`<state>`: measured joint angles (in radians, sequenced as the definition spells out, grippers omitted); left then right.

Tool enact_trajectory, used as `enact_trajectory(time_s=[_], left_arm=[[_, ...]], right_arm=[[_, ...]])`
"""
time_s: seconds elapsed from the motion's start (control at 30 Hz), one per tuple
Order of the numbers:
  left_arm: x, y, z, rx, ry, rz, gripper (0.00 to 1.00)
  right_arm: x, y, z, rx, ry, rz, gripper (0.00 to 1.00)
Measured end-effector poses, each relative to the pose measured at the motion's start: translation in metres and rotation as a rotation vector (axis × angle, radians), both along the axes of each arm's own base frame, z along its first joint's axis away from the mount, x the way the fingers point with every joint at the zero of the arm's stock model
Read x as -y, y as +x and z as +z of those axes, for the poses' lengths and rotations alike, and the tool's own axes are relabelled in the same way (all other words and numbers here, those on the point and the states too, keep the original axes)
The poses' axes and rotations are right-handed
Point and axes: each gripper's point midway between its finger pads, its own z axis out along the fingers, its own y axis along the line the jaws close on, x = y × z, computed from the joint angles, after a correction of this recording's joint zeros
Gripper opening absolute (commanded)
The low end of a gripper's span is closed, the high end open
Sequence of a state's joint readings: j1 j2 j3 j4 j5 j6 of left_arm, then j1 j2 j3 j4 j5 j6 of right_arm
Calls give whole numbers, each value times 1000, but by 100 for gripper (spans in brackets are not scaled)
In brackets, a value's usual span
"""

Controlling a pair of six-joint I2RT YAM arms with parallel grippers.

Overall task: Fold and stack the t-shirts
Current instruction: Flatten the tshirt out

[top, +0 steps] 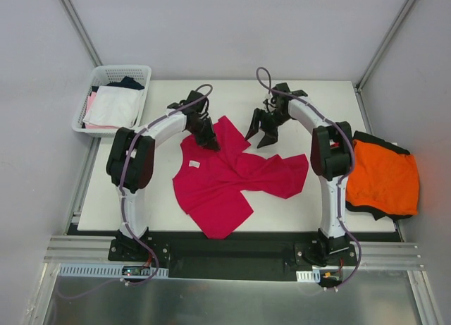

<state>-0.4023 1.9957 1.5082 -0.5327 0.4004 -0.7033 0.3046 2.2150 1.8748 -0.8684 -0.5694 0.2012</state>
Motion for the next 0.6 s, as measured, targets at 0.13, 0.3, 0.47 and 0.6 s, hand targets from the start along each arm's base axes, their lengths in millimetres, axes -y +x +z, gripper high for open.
enact_trajectory(time_s=[0.13,0.3,0.47,0.6], left_arm=[[7,-8,-2,-9,-8,-26,13],[3,-24,-18,-57,12,-38,13],[-3,-36,-27,-87,28,-42,13],[-5,-41,-24,-87,28,-44,13]], right_arm=[[-3,-4,-32,-50,10,-4,65],[-8,-2,-48,-68,38,-23,65],[-16,4,-48,-51,88,-40,58],[-30,8,-52,-55,143,-44,49]])
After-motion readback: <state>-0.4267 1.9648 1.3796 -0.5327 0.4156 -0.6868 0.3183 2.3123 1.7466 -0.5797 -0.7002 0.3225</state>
